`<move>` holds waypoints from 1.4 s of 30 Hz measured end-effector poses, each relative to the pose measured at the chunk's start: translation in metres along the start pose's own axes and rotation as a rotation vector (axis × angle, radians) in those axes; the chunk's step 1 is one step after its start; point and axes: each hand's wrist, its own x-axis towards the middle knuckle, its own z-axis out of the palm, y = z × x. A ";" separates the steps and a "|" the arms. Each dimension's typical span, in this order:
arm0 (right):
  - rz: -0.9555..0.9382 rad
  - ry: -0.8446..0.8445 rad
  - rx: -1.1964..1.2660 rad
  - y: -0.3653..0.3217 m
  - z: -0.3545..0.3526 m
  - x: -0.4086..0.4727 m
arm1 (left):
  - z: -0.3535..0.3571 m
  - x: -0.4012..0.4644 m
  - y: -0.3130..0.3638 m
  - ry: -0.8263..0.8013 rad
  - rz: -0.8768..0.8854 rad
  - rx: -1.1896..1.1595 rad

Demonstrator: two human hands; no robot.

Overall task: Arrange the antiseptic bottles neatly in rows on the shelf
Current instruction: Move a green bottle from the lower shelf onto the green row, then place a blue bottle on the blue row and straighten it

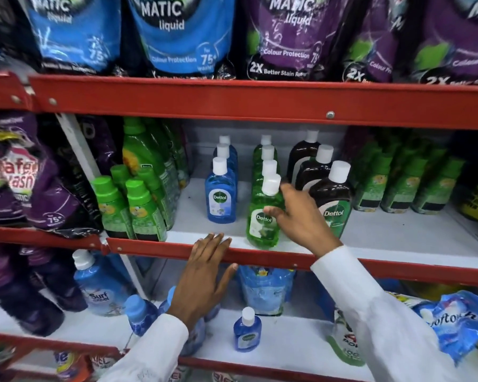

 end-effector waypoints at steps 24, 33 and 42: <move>-0.096 -0.206 0.035 0.068 0.132 -0.107 | -0.026 -0.011 -0.036 0.033 -0.156 -0.011; 0.025 -0.566 0.080 0.111 0.207 -0.095 | -0.028 -0.013 -0.036 0.039 -0.167 -0.111; -0.017 -0.219 0.177 0.042 0.130 -0.097 | -0.029 -0.014 -0.044 0.035 -0.163 -0.189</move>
